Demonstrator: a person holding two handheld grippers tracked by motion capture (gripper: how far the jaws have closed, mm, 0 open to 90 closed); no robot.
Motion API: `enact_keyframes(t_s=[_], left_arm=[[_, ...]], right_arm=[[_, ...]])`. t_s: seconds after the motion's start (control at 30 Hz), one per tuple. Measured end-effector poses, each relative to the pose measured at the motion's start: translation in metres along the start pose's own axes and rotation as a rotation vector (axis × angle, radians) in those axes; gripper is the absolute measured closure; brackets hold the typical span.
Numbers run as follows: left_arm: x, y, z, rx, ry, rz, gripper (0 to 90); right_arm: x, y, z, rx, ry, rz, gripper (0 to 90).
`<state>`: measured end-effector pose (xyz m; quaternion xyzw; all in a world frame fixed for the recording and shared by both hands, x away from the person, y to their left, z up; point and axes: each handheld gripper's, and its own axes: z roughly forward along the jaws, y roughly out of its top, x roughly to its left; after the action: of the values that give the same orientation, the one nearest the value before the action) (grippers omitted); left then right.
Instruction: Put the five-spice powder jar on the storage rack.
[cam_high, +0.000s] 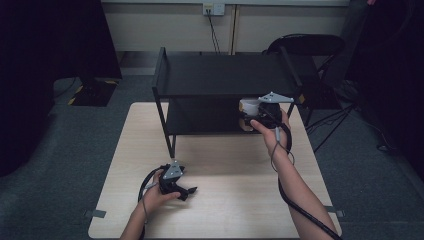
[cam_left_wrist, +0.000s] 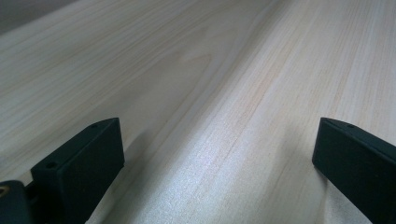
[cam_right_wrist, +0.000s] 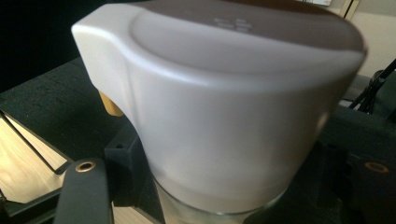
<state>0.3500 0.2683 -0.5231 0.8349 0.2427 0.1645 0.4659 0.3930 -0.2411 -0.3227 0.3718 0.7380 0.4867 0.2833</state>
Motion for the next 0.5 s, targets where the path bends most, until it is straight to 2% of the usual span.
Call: enact_keyframes(t_s=[0.17,0.27,0.5], left_arm=[[-0.0002,0.0000,0.0000,0.000,0.000,-0.001,1.4],[-0.0002,0.0000,0.0001,0.000,0.000,-0.001,1.4],[-0.0003,0.0001,0.0000,0.000,0.000,0.000,1.4]], right_arm=[[0.0022,0.0005,-0.0005,0.003,-0.002,-0.033,30.3],[-0.0008,-0.0031,-0.0010,-0.008,0.005,-0.017,30.3],[0.0007,-0.0025,-0.0009,-0.005,-0.001,-0.027,29.5]])
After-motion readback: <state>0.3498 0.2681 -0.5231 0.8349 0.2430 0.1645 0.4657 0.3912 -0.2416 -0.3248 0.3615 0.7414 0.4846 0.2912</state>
